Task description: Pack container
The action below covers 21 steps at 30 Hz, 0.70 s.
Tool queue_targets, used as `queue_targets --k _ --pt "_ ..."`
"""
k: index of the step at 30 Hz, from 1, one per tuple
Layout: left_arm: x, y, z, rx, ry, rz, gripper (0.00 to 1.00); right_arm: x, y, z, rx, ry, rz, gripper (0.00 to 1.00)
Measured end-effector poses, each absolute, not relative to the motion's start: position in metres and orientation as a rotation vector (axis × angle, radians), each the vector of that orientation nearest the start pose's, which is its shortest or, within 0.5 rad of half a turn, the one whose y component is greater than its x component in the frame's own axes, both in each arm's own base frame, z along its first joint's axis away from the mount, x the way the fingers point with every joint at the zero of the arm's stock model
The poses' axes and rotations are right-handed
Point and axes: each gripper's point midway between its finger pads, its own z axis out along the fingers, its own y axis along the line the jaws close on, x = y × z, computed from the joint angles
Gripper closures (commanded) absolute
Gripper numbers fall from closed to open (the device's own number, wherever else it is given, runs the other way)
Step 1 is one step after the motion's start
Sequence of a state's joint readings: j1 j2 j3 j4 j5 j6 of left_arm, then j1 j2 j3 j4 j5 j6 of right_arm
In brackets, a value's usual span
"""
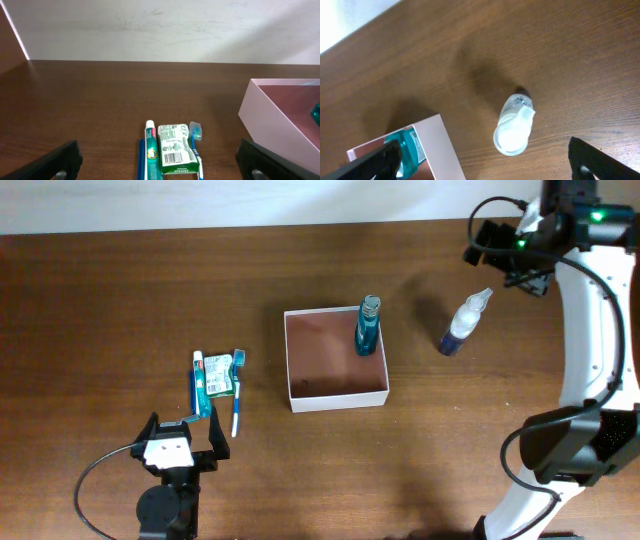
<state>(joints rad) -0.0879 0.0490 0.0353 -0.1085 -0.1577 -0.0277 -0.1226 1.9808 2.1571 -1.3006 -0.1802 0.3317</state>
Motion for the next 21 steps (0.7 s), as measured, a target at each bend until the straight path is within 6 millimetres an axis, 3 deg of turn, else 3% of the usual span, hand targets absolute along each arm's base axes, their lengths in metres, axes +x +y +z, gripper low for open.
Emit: queue_targets --k 2,3,9,21 --pt "0.245 0.005 0.153 -0.066 1.690 0.047 0.00 0.461 -0.024 0.234 0.553 2.657 0.294 0.43" --pt "0.245 0.005 0.153 -0.067 1.690 0.047 0.00 0.459 -0.025 0.232 0.578 2.667 0.281 0.49" --pt "0.245 0.005 0.153 -0.067 1.690 0.047 0.00 0.443 -0.045 0.223 0.862 2.663 0.147 0.48" --pt "0.245 0.005 0.153 -0.067 1.690 0.047 0.00 0.442 -0.048 0.183 0.990 2.746 0.096 0.47"
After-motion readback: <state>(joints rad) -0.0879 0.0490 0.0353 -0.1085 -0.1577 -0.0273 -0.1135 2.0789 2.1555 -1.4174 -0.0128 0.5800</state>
